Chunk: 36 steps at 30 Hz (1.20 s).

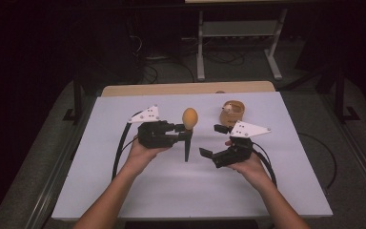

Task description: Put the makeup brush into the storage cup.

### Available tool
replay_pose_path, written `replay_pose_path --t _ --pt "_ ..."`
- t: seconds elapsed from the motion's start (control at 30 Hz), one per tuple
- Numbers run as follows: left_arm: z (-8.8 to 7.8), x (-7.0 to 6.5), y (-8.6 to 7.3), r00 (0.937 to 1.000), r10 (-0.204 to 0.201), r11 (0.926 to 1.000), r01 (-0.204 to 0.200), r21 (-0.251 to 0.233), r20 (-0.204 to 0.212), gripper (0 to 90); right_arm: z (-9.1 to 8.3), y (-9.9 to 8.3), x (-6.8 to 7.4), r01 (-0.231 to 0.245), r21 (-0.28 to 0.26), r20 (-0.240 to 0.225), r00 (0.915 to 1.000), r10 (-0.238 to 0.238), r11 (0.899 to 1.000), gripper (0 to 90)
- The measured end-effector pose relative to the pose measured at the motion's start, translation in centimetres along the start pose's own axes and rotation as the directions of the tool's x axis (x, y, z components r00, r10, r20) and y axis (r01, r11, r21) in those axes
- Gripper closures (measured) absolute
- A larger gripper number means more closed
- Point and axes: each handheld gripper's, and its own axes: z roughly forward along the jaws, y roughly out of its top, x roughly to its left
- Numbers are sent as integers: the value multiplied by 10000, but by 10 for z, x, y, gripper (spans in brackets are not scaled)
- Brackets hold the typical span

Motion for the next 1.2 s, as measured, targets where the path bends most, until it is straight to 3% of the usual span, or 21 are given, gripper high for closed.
replay_pose_path --t 0.63,1.13,1.2 --pt "17 -7 -3 9999 162 9998 -163 82 38 631 17 0 8 -133 120 -290 9995 137 9998 2" --pt "23 -9 -5 9997 221 9996 -222 200 55 630 29 -3 15 -453 440 -371 9982 469 9980 243" --pt "24 -10 -5 9996 267 9995 -268 153 38 630 29 -2 16 -482 319 -296 9984 492 9983 322"
